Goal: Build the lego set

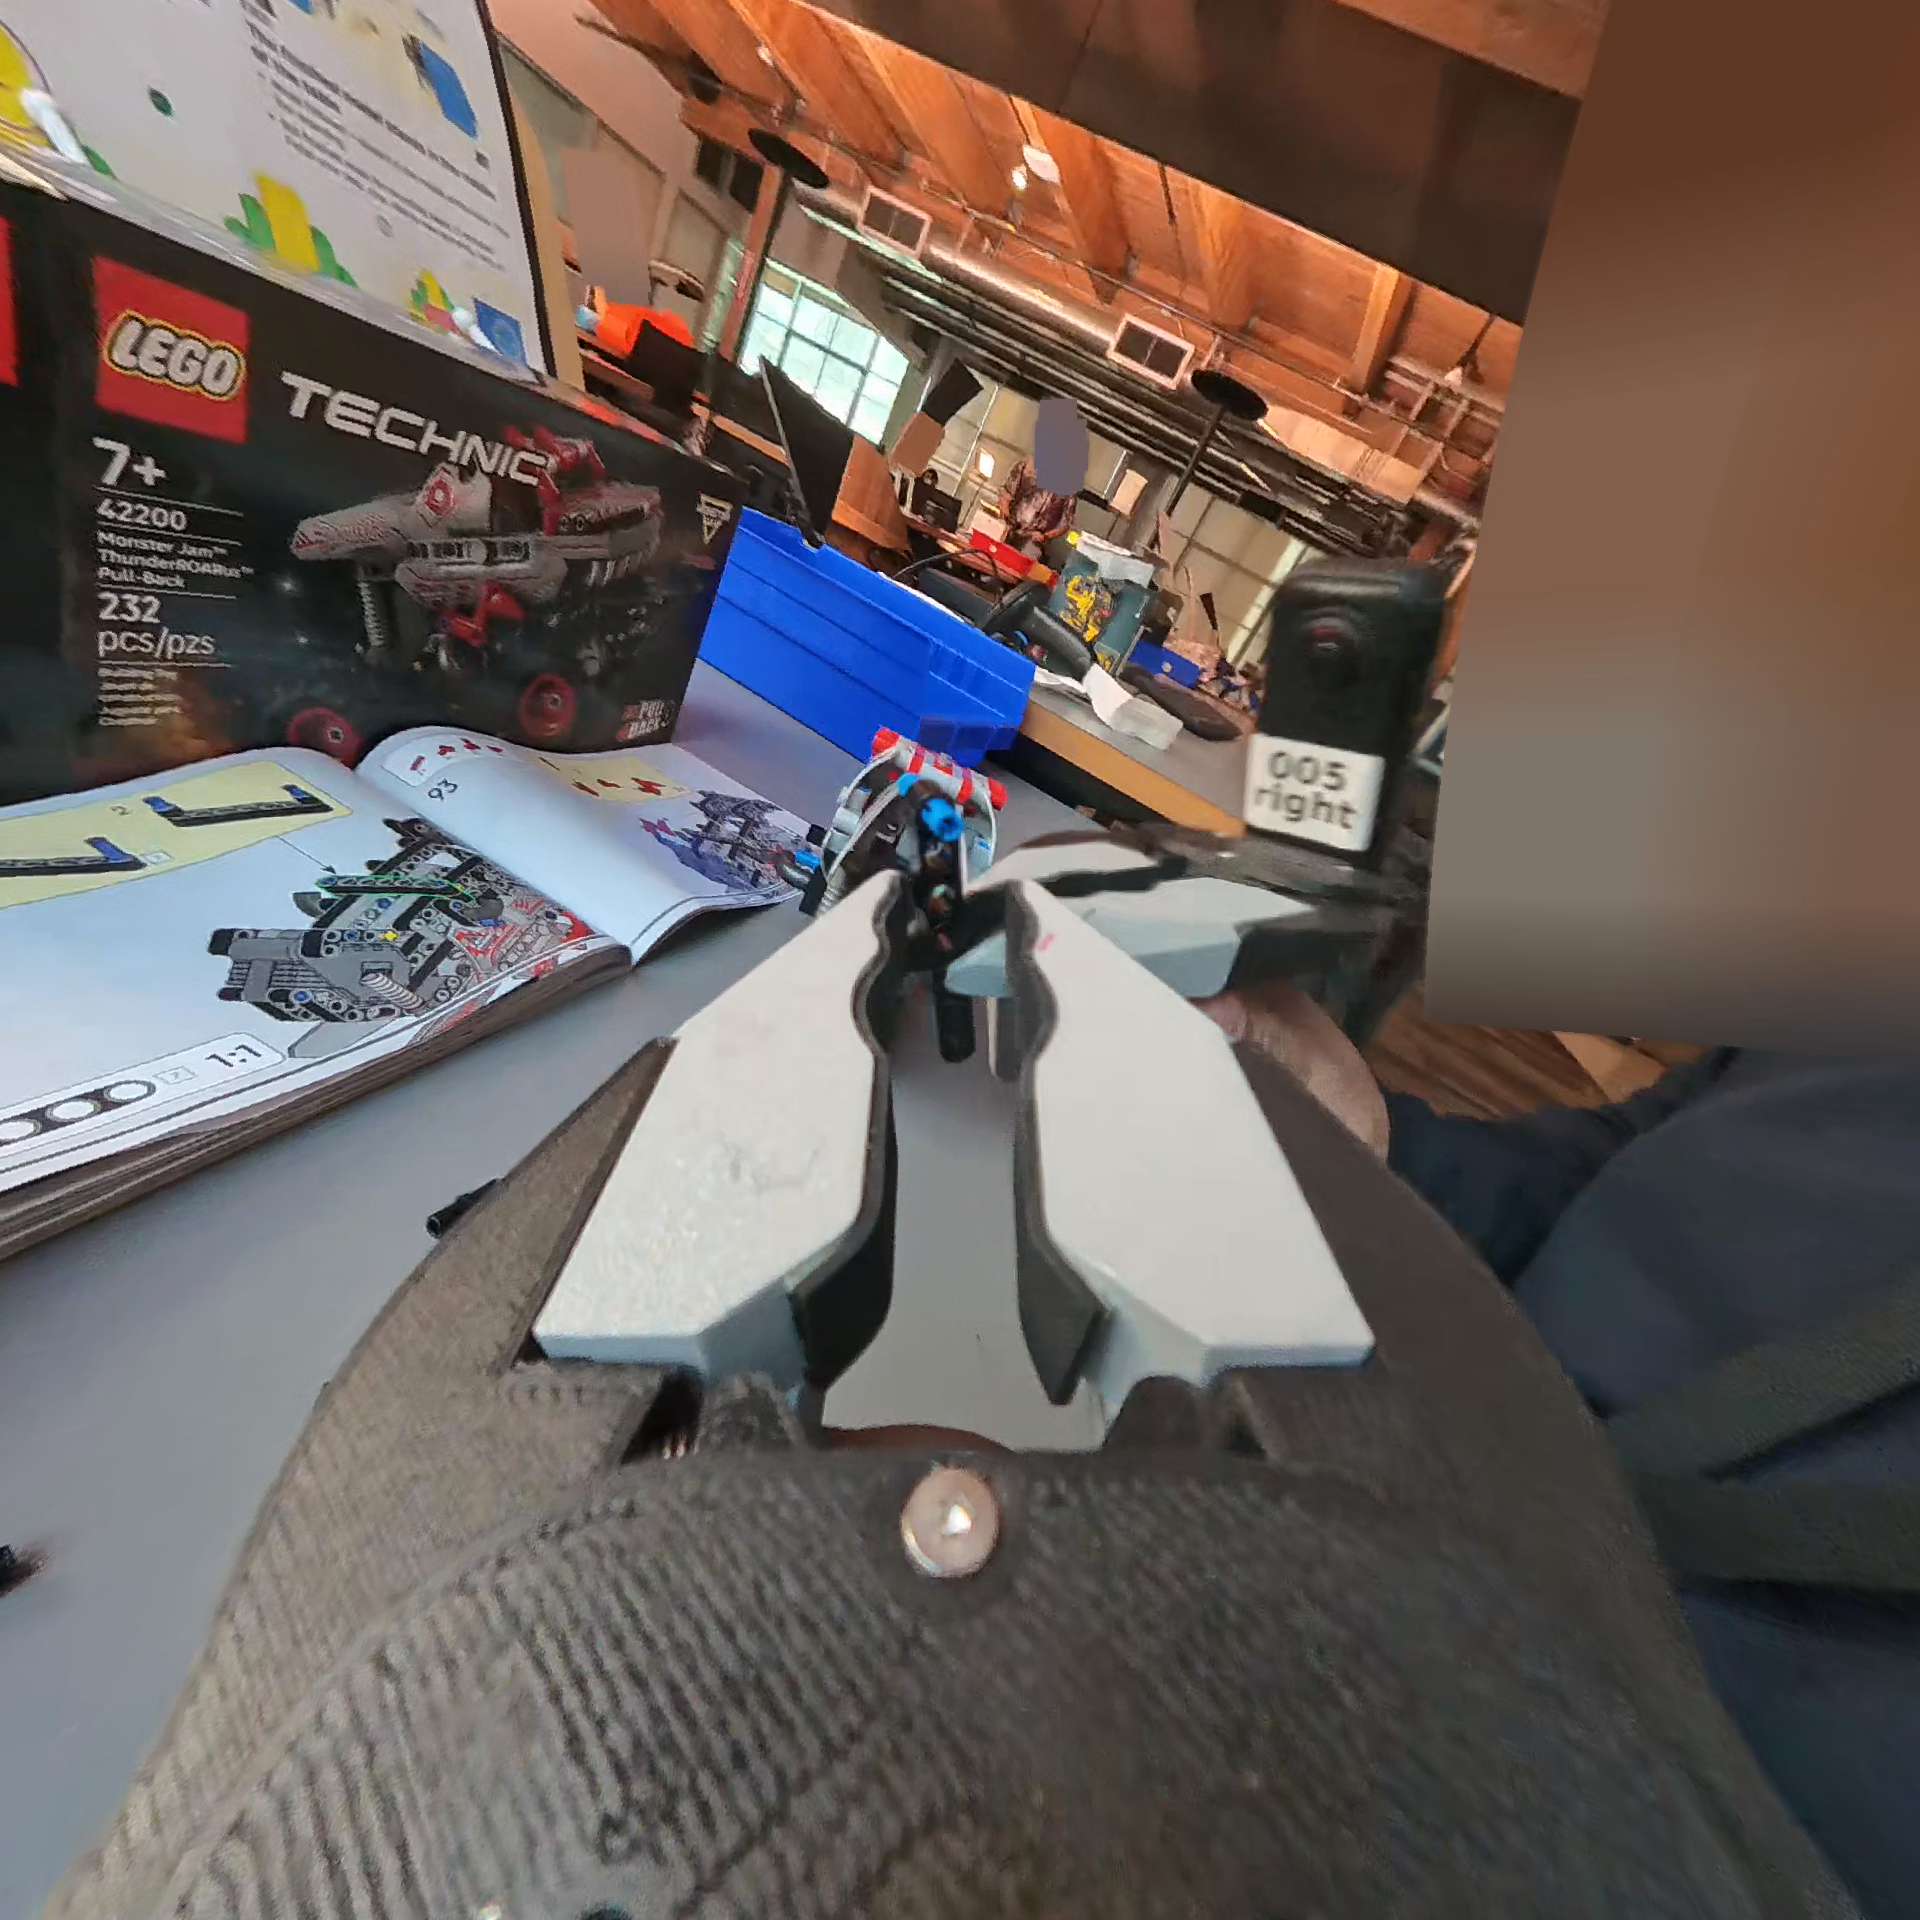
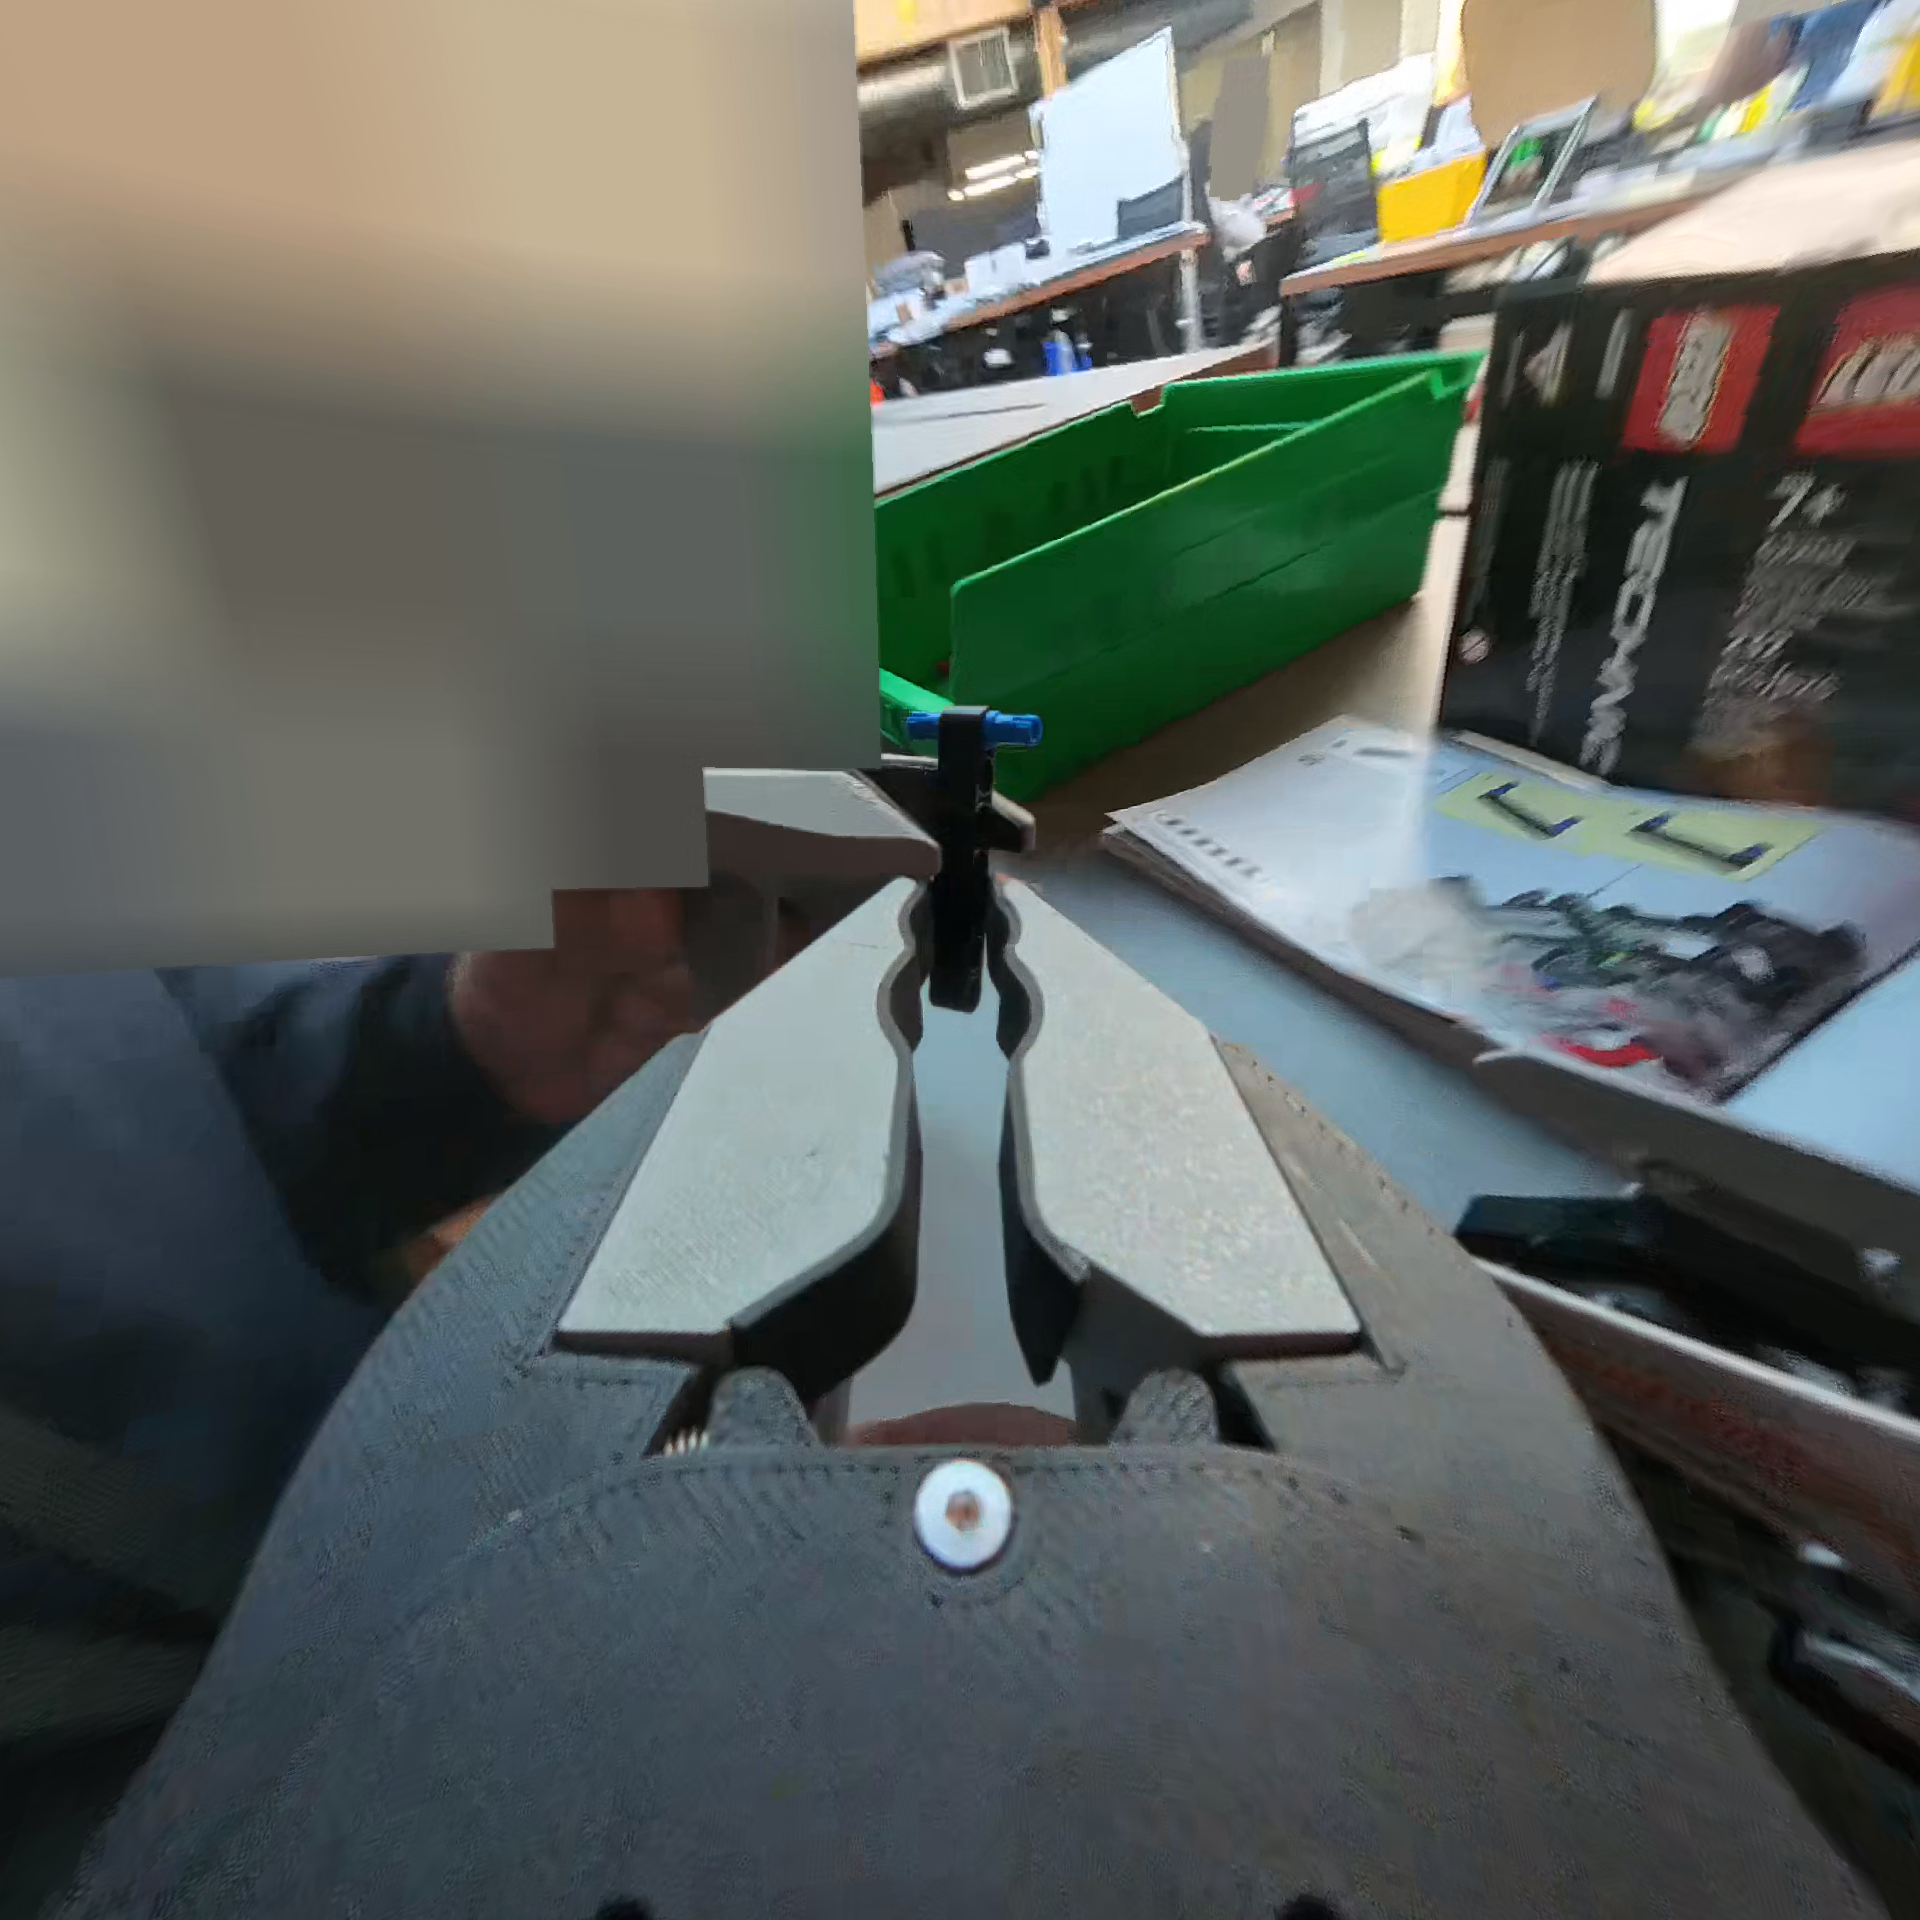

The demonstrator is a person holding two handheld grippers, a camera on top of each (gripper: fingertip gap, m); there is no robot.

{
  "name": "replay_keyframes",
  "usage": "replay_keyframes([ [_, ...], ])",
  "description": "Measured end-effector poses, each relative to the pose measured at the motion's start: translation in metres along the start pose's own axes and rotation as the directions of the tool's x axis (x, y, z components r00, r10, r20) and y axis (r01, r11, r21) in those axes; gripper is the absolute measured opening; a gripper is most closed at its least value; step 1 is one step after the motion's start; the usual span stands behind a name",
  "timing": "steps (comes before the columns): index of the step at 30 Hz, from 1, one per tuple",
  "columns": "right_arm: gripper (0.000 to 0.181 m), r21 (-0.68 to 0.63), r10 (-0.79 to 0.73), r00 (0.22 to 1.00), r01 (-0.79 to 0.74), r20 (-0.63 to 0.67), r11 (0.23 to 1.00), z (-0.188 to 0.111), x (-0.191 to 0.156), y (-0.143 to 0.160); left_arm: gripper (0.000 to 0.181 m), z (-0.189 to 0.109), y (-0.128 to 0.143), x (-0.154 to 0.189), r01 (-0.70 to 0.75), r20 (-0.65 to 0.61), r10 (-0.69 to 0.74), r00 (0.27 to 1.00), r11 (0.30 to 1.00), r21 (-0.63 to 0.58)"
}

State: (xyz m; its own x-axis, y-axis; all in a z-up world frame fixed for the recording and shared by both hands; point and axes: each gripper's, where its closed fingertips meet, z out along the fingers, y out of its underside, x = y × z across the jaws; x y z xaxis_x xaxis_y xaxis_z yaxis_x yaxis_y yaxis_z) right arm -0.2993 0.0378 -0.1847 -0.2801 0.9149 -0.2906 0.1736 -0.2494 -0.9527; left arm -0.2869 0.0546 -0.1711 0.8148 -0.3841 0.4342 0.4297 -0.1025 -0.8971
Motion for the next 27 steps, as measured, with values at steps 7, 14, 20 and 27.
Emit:
replay_keyframes([
  [7, 0.007, 0.011, 0.348, 0.909, -0.359, 0.229, 0.933, -0.008, -0.009, -0.001, 0.018, -0.001, 0.003, 0.004, 0.023, -0.065, -0.028, 0.997, 0.996, -0.081],
  [14, 0.007, -0.06, 0.477, 0.77, -0.501, 0.424, 0.863, -0.022, -0.026, -0.009, 0.009, -0.002, -0.001, 0.027, 0.247, -0.292, -0.281, 0.914, 0.958, -0.148],
  [20, 0.007, -0.08, 0.537, 0.672, -0.585, 0.509, 0.807, -0.031, -0.035, -0.019, 0.013, -0.001, -0.006, 0.045, 0.288, -0.372, -0.329, 0.868, 0.944, -0.164],
  [27, 0.007, -0.105, 0.585, 0.631, -0.629, 0.509, 0.771, -0.033, -0.036, -0.018, 0.005, 0.001, -0.004, 0.044, 0.252, -0.341, -0.297, 0.892, 0.953, -0.171],
])
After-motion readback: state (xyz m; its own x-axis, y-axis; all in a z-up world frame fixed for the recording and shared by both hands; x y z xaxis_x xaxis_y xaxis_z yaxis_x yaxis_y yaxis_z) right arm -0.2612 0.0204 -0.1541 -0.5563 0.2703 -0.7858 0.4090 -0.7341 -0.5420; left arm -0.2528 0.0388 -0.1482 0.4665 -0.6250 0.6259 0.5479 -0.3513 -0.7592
